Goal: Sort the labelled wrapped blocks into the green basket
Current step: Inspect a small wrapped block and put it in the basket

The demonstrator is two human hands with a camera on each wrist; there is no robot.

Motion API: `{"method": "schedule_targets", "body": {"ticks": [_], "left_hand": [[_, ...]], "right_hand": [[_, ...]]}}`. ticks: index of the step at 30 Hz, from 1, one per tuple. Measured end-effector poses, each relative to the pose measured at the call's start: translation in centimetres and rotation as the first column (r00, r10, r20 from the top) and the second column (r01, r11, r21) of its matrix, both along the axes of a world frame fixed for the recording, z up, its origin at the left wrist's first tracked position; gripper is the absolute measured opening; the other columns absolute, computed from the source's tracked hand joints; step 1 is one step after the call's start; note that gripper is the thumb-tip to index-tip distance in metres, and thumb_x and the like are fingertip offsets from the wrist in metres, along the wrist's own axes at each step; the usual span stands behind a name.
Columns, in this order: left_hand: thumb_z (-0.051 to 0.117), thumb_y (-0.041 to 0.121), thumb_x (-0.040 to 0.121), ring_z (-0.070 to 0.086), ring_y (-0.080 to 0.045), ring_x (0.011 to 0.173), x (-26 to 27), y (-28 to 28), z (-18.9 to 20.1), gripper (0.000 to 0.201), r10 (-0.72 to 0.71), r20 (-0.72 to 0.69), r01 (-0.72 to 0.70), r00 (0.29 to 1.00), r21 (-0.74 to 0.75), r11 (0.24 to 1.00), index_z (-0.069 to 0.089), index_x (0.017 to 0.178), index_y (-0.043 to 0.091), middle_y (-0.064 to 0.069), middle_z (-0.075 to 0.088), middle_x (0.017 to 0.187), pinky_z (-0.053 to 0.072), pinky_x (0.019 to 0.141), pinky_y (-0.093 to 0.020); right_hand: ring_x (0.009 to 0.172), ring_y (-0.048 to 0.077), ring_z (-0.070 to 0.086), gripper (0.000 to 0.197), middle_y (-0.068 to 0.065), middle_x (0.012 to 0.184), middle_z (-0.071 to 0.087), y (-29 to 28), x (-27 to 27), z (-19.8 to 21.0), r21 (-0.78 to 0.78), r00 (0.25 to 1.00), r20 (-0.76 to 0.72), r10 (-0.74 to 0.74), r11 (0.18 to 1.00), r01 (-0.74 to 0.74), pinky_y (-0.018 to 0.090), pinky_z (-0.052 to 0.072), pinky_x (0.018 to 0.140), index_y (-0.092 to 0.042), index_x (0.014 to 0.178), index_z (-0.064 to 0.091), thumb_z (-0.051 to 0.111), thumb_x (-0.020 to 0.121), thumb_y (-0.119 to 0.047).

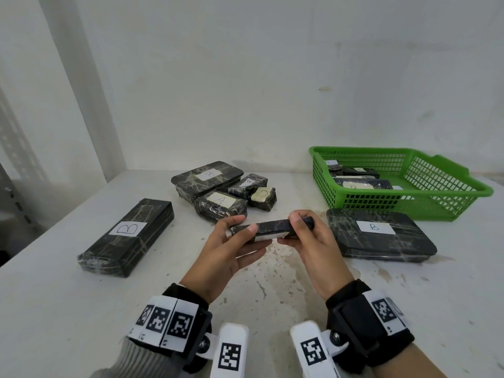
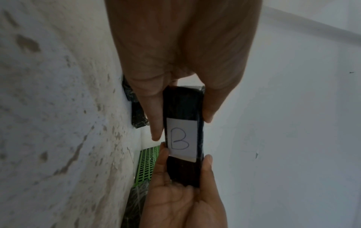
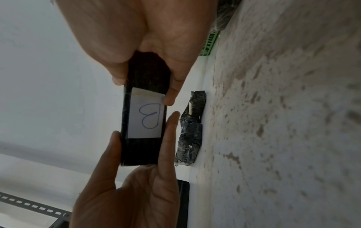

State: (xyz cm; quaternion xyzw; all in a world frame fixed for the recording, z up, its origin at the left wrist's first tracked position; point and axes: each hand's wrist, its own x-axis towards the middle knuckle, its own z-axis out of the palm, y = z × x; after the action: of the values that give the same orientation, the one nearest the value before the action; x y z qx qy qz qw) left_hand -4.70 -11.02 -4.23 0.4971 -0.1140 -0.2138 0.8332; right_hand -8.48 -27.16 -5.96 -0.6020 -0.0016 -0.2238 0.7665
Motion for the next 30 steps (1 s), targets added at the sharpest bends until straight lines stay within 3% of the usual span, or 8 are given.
{"method": "schedule_targets", "body": {"ticks": [4, 7, 10, 12, 15, 22, 25, 30], "left_hand": [[0.065, 0.015, 0.082, 0.07, -0.037, 0.1, -0.03, -0.05, 0.04, 0.054, 0.015, 0.022, -0.016, 1.0, 0.011, 1.0, 0.044, 0.13, 0.005, -0.027, 0.065, 0.121, 0.06, 0.083, -0.036], [0.068, 0.03, 0.075, 0.072, -0.033, 0.098, -0.27, 0.02, 0.3, 0.06, 0.016, 0.074, -0.021, 0.997, 0.063, 0.998, 0.045, 0.125, 0.01, -0.021, 0.07, 0.114, 0.059, 0.085, -0.038], [0.069, 0.035, 0.071, 0.073, -0.032, 0.096, -0.4, -0.01, 0.35, 0.064, 0.022, 0.094, -0.031, 0.995, 0.098, 0.995, 0.044, 0.125, 0.011, -0.018, 0.072, 0.111, 0.06, 0.084, -0.037], [0.069, 0.027, 0.075, 0.073, -0.033, 0.095, -0.29, -0.09, 0.17, 0.06, 0.036, 0.079, -0.044, 0.996, 0.094, 0.995, 0.043, 0.127, 0.008, -0.021, 0.071, 0.111, 0.06, 0.082, -0.036], [0.066, 0.017, 0.085, 0.072, -0.034, 0.095, -0.14, -0.14, 0.0, 0.045, 0.035, 0.064, -0.041, 0.997, 0.086, 0.995, 0.044, 0.123, 0.007, -0.024, 0.068, 0.114, 0.06, 0.082, -0.037], [0.071, 0.025, 0.07, 0.072, -0.032, 0.099, -0.21, -0.08, 0.05, 0.059, 0.048, 0.078, -0.051, 0.996, 0.039, 0.998, 0.051, 0.121, 0.002, -0.023, 0.071, 0.109, 0.059, 0.085, -0.037], [0.069, 0.023, 0.073, 0.072, -0.029, 0.1, -0.09, -0.06, -0.18, 0.05, 0.027, 0.119, -0.037, 0.992, 0.082, 0.996, 0.06, 0.114, -0.006, -0.024, 0.071, 0.107, 0.059, 0.086, -0.035], [0.072, 0.022, 0.078, 0.072, -0.028, 0.1, -0.04, 0.06, -0.19, 0.037, 0.019, 0.163, -0.037, 0.987, 0.104, 0.994, 0.063, 0.104, -0.003, -0.023, 0.071, 0.108, 0.058, 0.088, -0.034]], "right_hand": [[0.082, 0.013, 0.065, 0.067, -0.004, 0.076, 0.066, 0.14, -0.14, 0.43, 0.023, 1.0, -0.009, 0.023, 0.999, -0.023, 0.024, 0.055, 0.074, -0.009, 0.09, 0.056, 0.065, 0.067, -0.072], [0.084, 0.018, 0.064, 0.046, 0.004, 0.083, 0.062, 0.32, -0.39, 0.46, -0.015, 1.0, 0.01, -0.014, 1.0, 0.015, 0.025, 0.056, 0.077, -0.007, 0.091, 0.056, 0.068, 0.073, -0.048], [0.077, 0.012, 0.065, 0.033, -0.001, 0.077, 0.063, 0.41, -0.47, 0.37, -0.037, 0.999, 0.004, -0.033, 0.999, 0.034, 0.026, 0.057, 0.079, -0.008, 0.089, 0.055, 0.066, 0.076, -0.035], [0.074, 0.01, 0.066, 0.033, -0.007, 0.072, 0.064, 0.49, -0.49, 0.35, -0.058, 0.999, -0.008, -0.049, 0.997, 0.049, 0.029, 0.056, 0.081, -0.008, 0.088, 0.055, 0.066, 0.076, -0.036], [0.077, 0.013, 0.065, 0.041, -0.002, 0.075, 0.064, 0.57, -0.43, 0.32, -0.04, 0.999, -0.015, -0.051, 0.998, 0.05, 0.034, 0.054, 0.083, -0.009, 0.087, 0.055, 0.071, 0.07, -0.043], [0.084, 0.026, 0.064, 0.041, 0.007, 0.084, 0.064, 0.79, -0.96, 0.6, -0.112, 0.996, 0.018, -0.084, 0.99, 0.086, 0.034, 0.053, 0.084, -0.01, 0.087, 0.056, 0.076, 0.062, -0.036], [0.083, 0.026, 0.065, 0.044, 0.007, 0.083, 0.066, 0.8, -0.85, 0.53, -0.108, 0.995, 0.01, -0.099, 0.989, 0.1, 0.039, 0.053, 0.086, -0.011, 0.085, 0.057, 0.078, 0.059, -0.04], [0.082, 0.02, 0.067, 0.059, 0.001, 0.08, 0.068, 0.78, -0.85, 0.56, -0.084, 0.997, 0.01, -0.081, 0.993, 0.082, 0.034, 0.055, 0.086, -0.015, 0.086, 0.059, 0.085, 0.053, -0.057]]}}
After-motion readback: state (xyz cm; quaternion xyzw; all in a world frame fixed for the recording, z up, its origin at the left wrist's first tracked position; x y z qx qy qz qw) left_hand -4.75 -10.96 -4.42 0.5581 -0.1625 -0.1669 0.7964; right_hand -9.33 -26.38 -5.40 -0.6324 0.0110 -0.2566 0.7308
